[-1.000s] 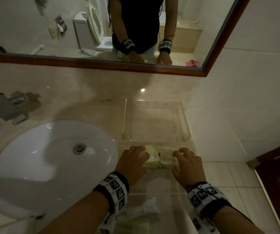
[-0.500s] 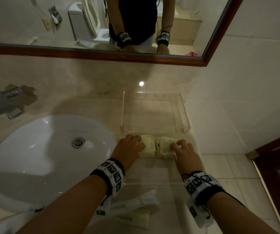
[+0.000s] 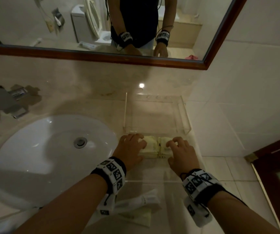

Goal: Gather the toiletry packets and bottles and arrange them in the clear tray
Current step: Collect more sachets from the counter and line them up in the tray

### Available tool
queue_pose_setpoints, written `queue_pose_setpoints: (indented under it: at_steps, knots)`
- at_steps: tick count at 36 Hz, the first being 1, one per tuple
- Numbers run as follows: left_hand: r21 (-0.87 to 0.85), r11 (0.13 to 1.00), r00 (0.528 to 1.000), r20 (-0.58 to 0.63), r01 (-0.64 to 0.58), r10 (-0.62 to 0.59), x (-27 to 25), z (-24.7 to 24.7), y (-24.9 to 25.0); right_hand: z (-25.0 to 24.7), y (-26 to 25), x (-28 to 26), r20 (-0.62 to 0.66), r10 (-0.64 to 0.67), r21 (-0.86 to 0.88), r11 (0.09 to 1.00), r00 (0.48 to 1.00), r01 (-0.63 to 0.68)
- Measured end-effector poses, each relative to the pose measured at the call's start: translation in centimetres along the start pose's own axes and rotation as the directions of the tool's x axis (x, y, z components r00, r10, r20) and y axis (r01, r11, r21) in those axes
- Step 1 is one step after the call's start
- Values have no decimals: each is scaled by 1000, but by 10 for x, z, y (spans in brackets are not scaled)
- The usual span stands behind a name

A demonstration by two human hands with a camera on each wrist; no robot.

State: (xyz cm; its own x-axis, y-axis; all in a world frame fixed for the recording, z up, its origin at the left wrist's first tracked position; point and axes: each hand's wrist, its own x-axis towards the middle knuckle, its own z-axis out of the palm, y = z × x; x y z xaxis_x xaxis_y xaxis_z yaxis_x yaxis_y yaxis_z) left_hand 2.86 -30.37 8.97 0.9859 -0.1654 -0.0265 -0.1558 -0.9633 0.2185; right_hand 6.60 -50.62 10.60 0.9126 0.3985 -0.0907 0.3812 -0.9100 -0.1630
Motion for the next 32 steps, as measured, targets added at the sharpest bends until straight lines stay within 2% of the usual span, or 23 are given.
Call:
queue_pose_setpoints:
  at_steps: [6,9,23,29,32]
  knots:
    - [-26,999,997,-64,46,-48,-12,-11,-7,-12,-28,0,1,-20,65,998,1000,20]
    - [-41,995,995,-48,86,-88,-23,-19,-14,-14,-45,1,5,-49,77,996,999,48]
    - [-100,973,974,-70,208,-216,-93,-46,-87,-17,-137,12,76,-191,97,978,979,184]
    - [-125,978,981,-82,167,-178,-131,-44,-86,-12,-154,-11,68,-241,152,962,968,228]
    - [-132,986,990,-81,105,-116,-149,-39,-83,-10,-153,-28,58,-266,156,954,962,255]
